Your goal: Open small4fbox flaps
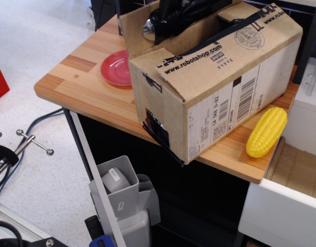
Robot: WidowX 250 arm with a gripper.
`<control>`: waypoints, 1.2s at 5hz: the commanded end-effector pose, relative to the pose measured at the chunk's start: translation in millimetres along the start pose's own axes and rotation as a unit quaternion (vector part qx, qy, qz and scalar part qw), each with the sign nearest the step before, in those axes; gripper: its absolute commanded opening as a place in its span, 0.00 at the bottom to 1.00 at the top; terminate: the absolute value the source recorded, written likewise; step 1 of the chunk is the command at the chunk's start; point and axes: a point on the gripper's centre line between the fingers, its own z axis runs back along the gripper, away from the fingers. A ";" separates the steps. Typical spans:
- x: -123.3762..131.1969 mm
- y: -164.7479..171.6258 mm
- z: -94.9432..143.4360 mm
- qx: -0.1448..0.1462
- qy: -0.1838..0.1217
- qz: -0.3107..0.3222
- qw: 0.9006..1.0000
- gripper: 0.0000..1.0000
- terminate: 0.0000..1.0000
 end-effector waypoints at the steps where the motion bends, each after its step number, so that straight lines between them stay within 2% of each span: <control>1: -10.5 30.3 -20.3 -0.001 -0.028 -0.006 1.000 1.00 0.00; 5: -14.9 26.0 -46.9 -0.009 -0.050 0.009 0.999 1.00 0.00; 6: -7.1 30.8 -49.4 0.002 -0.060 0.008 0.998 1.00 0.00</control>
